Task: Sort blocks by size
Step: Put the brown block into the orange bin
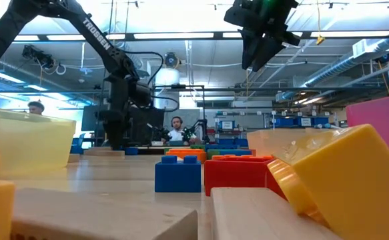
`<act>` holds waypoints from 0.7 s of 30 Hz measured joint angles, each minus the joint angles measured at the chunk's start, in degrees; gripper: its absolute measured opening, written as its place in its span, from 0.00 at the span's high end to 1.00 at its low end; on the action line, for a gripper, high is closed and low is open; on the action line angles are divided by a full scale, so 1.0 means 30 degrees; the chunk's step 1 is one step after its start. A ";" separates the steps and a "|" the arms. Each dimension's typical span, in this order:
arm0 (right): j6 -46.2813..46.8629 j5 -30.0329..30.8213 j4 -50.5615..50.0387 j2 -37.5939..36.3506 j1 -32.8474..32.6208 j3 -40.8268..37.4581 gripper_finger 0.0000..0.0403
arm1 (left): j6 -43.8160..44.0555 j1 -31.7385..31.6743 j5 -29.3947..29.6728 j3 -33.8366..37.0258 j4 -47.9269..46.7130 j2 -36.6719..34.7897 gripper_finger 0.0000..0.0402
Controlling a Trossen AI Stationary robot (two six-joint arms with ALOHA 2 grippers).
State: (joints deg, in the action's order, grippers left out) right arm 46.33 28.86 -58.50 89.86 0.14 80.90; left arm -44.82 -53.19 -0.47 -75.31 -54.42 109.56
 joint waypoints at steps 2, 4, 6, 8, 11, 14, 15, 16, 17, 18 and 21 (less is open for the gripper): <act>0.0000 0.0000 0.0006 0.0000 0.0000 0.0000 0.59 | 0.0007 0.0055 0.0691 0.0296 0.0474 0.0007 0.49; 0.0000 0.0000 0.0006 0.0000 0.0000 0.0000 0.59 | 0.0003 0.0105 0.0940 0.0526 0.0779 0.0000 0.49; 0.0000 0.0000 0.0033 0.0000 0.0000 -0.0003 0.59 | 0.0004 0.0135 0.0952 0.0743 0.0792 0.0000 0.49; 0.0000 0.0000 0.0064 0.0000 0.0000 -0.0003 0.59 | 0.0007 0.0146 0.0954 0.1016 0.0877 0.0000 0.50; 0.0001 0.0000 0.0064 0.0000 0.0000 -0.0007 0.59 | 0.0007 0.0138 0.0976 0.1644 0.1241 -0.0012 0.52; 0.0085 0.0000 0.0065 0.0000 0.0000 -0.0001 0.59 | 0.0022 0.0255 0.1260 0.1888 0.1604 -0.0087 0.59; 0.0139 0.0000 0.0079 0.0000 0.0000 -0.0007 0.59 | 0.0035 0.0287 0.1362 0.1863 0.1574 -0.0087 0.63; 0.0159 0.0000 0.0072 0.0000 0.0000 -0.0007 0.59 | 0.0089 0.0318 0.1435 0.1834 0.1553 -0.0087 0.67; 0.0162 0.0000 0.0083 0.0000 0.0000 -0.0007 0.59 | 0.0160 0.0382 0.1519 0.1805 0.1570 -0.0087 0.71; 0.0156 0.0000 0.0098 0.0000 0.0000 -0.0007 0.59 | 0.0328 0.0419 0.1650 0.1766 0.1596 -0.0087 0.74; 0.0153 0.0000 0.0136 0.0000 0.0000 -0.0007 0.59 | 0.1448 0.0521 0.1766 0.1461 0.1229 -0.0023 0.74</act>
State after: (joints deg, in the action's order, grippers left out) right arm 46.78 28.86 -58.09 89.86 0.14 80.88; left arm -40.48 -51.63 4.82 -70.93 -50.73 109.49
